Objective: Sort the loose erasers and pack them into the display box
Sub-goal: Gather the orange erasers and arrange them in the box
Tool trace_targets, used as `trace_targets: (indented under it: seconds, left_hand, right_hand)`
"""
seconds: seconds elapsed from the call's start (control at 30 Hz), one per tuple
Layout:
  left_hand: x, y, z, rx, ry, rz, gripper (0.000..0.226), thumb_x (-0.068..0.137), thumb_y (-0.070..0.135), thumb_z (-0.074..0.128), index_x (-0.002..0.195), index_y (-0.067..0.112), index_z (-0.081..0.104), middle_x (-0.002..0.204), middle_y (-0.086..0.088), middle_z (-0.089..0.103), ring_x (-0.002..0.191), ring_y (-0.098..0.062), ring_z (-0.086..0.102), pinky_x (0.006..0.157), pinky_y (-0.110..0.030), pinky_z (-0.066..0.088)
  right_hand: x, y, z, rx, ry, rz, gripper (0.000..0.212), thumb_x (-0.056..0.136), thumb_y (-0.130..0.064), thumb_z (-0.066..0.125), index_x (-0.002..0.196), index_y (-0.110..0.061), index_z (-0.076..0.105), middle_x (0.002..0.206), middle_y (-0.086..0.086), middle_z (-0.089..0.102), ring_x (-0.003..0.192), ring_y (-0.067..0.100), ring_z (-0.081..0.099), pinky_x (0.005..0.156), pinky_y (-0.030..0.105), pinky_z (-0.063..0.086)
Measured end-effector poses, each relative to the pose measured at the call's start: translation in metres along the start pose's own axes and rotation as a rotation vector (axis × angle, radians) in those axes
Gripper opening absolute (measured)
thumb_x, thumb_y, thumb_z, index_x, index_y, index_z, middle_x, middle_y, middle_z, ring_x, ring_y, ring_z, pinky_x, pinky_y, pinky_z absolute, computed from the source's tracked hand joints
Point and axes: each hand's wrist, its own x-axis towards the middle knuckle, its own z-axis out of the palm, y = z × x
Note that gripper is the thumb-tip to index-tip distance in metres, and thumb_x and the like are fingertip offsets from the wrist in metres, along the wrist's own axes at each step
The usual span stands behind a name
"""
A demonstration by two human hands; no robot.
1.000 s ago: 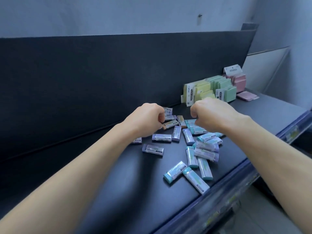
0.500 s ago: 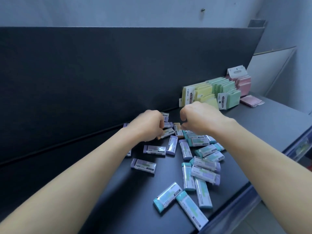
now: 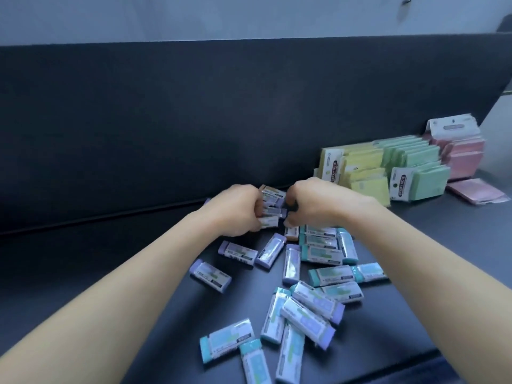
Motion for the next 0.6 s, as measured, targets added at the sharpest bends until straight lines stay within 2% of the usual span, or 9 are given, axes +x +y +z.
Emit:
trace_targets:
  seconds: [0.1, 0.17, 0.3, 0.37, 0.4, 0.5, 0.6]
  left_hand:
    - [-0.01, -0.002, -0.002, -0.083, 0.07, -0.073, 0.012, 0.075, 0.013, 0.068, 0.084, 0.013, 0.061, 0.071, 0.005, 0.056, 0.064, -0.014, 0.053, 0.061, -0.028, 0.044]
    - [-0.02, -0.003, -0.004, -0.13, 0.112, -0.115, 0.01, 0.075, 0.013, 0.065, 0.084, 0.015, 0.062, 0.065, 0.007, 0.055, 0.062, -0.013, 0.053, 0.061, -0.028, 0.045]
    - [-0.037, -0.005, -0.006, -0.236, 0.191, -0.209, 0.01, 0.072, 0.013, 0.064, 0.082, 0.016, 0.062, 0.07, 0.002, 0.063, 0.059, -0.015, 0.054, 0.053, -0.026, 0.044]
    - [-0.044, -0.006, -0.005, -0.309, 0.231, -0.24, 0.012, 0.072, 0.01, 0.063, 0.082, 0.014, 0.06, 0.072, 0.0, 0.063, 0.05, -0.013, 0.049, 0.04, -0.021, 0.038]
    - [-0.048, -0.006, -0.005, -0.342, 0.245, -0.244, 0.012, 0.071, 0.009, 0.062, 0.081, 0.014, 0.059, 0.071, -0.001, 0.063, 0.049, -0.013, 0.047, 0.04, -0.02, 0.036]
    - [-0.057, -0.01, -0.004, -0.453, 0.279, -0.227, 0.009, 0.073, 0.006, 0.06, 0.073, 0.014, 0.057, 0.066, -0.001, 0.063, 0.054, -0.014, 0.052, 0.053, -0.027, 0.043]
    - [-0.068, -0.019, -0.005, -0.546, 0.334, -0.209, 0.007, 0.076, 0.007, 0.062, 0.071, 0.01, 0.06, 0.062, 0.001, 0.058, 0.055, -0.015, 0.048, 0.056, -0.03, 0.043]
  right_hand:
    - [0.005, -0.001, 0.003, -0.016, -0.008, -0.038, 0.033, 0.081, -0.037, 0.068, 0.065, -0.016, 0.049, 0.062, -0.001, 0.047, 0.058, 0.022, 0.049, 0.049, 0.024, 0.035]
    - [0.006, -0.005, 0.006, -0.039, 0.002, -0.035, 0.04, 0.08, -0.04, 0.068, 0.06, -0.015, 0.044, 0.06, 0.001, 0.046, 0.052, 0.018, 0.045, 0.049, 0.024, 0.035]
    - [0.001, -0.015, 0.005, -0.004, 0.018, -0.008, 0.045, 0.08, -0.016, 0.064, 0.052, -0.021, 0.029, 0.058, 0.0, 0.039, 0.049, 0.016, 0.038, 0.044, 0.022, 0.03]
    - [-0.001, -0.021, 0.006, 0.034, 0.018, 0.015, 0.042, 0.08, -0.007, 0.06, 0.054, -0.02, 0.031, 0.058, 0.001, 0.039, 0.051, 0.017, 0.039, 0.046, 0.023, 0.032]
    - [-0.001, -0.024, 0.008, 0.041, 0.024, 0.019, 0.036, 0.08, -0.005, 0.058, 0.056, -0.016, 0.034, 0.06, 0.002, 0.041, 0.053, 0.018, 0.041, 0.049, 0.024, 0.035]
    - [0.0, -0.031, 0.006, 0.056, 0.051, 0.009, 0.029, 0.079, -0.002, 0.057, 0.059, -0.01, 0.038, 0.061, 0.005, 0.044, 0.052, 0.02, 0.044, 0.044, 0.023, 0.033]
    - [0.0, -0.043, -0.004, 0.099, 0.104, -0.002, 0.028, 0.077, 0.001, 0.057, 0.056, -0.008, 0.041, 0.058, 0.007, 0.046, 0.051, 0.024, 0.047, 0.042, 0.021, 0.031]
